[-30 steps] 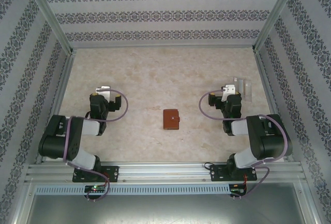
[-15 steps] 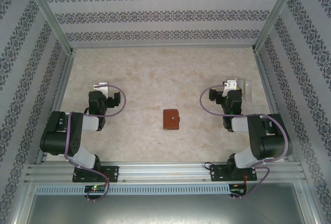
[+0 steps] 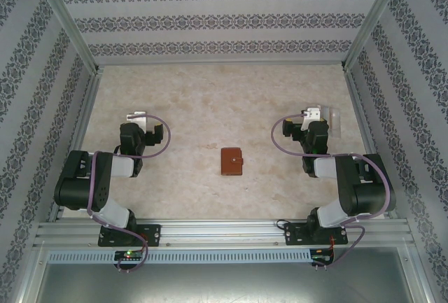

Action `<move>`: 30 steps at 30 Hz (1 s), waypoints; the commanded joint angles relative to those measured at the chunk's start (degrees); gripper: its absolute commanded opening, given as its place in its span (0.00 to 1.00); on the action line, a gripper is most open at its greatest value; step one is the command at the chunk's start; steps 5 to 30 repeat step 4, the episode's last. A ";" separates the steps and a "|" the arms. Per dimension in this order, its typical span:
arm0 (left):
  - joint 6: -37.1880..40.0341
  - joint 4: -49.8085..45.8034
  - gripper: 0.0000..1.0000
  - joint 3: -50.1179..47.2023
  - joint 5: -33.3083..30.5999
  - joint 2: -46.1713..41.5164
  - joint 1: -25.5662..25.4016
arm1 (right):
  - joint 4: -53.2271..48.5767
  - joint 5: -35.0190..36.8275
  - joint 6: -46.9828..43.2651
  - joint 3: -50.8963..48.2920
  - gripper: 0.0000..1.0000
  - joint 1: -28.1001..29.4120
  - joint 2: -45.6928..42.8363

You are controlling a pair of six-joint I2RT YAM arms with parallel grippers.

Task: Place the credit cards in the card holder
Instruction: Reset both arms

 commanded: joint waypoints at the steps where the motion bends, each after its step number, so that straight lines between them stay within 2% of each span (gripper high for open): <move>1: -1.13 0.51 0.99 0.56 0.58 -0.16 0.32 | 0.87 -1.32 -0.09 0.81 0.98 -0.48 0.02; 30: -1.10 0.53 0.99 0.57 0.63 -0.17 0.32 | 0.98 -1.29 0.09 0.61 0.98 -0.51 -0.07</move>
